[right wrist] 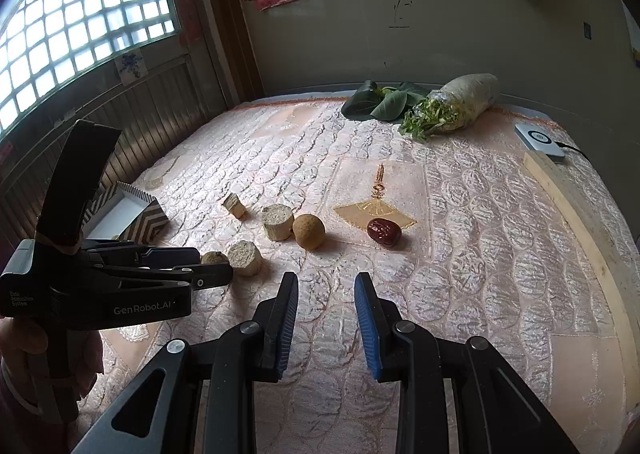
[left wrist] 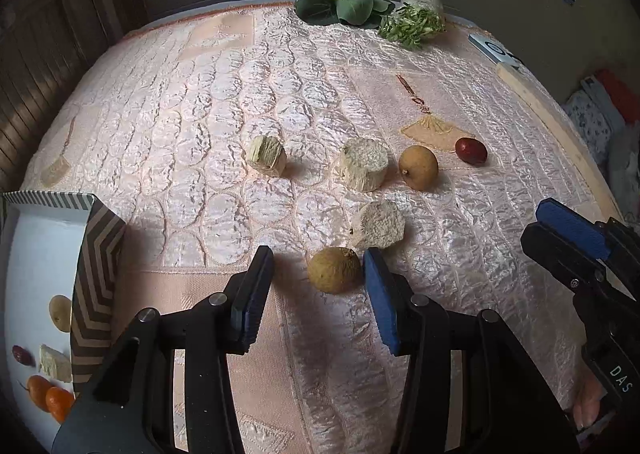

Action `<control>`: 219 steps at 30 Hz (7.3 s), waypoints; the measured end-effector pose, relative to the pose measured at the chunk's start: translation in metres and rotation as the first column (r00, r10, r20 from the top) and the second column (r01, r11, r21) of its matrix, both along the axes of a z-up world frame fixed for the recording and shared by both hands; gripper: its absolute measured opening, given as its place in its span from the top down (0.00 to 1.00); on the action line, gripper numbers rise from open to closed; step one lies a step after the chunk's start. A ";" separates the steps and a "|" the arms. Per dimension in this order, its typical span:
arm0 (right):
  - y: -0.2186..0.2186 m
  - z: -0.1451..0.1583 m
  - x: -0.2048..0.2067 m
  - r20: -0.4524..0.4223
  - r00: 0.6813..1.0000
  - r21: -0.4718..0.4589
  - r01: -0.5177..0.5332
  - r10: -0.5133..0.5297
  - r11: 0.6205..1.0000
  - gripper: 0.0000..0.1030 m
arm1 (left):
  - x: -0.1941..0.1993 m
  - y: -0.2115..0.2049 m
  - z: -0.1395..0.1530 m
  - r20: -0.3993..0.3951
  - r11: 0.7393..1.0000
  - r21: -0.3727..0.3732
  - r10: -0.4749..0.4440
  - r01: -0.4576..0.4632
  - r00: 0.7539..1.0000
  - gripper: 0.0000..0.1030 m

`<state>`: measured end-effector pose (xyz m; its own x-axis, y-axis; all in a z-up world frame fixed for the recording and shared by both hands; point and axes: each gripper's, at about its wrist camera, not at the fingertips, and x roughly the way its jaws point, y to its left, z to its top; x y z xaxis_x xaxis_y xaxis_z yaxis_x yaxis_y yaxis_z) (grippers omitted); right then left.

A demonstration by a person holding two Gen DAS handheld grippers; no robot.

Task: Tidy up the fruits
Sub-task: 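Grasp the small brown pear with the left tool while the right tool grasps a beige hexagonal block, then carry the pear and hexagonal block over the white tray with both tools, then open both tools to release the pear and block into the tray, then withdraw both tools from the tray back over the bed, then grasp a beige cylinder block with the left tool while the right tool grasps a brown round fruit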

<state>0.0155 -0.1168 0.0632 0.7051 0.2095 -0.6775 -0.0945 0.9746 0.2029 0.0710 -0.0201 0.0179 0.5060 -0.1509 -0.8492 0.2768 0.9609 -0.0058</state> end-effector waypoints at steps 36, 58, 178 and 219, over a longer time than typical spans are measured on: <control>0.077 -0.021 0.065 -0.117 0.980 -0.045 -0.166 0.160 0.985 0.75 | -0.044 0.088 0.043 0.082 0.978 -0.080 0.199 -0.193 0.977 0.76; 0.222 0.014 0.088 -0.043 0.901 0.017 -0.432 0.432 0.902 0.75 | -0.021 0.226 0.045 -0.023 0.882 -0.145 0.451 -0.449 0.892 0.76; -0.008 -0.008 0.030 -0.004 0.998 0.017 -0.066 0.066 0.998 0.70 | 0.076 0.035 0.004 -0.125 0.939 -0.196 0.261 -0.281 0.957 0.65; 0.025 -0.006 0.045 -0.049 0.994 -0.008 -0.094 0.093 0.996 0.74 | 0.051 0.039 0.022 -0.100 0.938 -0.220 0.251 -0.268 0.963 0.77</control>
<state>0.0603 -0.0922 0.0572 0.6489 0.2656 -0.7130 -0.1755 0.9641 0.1994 0.1215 0.0193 0.0404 0.4947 -0.2174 -0.8414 0.0093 0.9695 -0.2450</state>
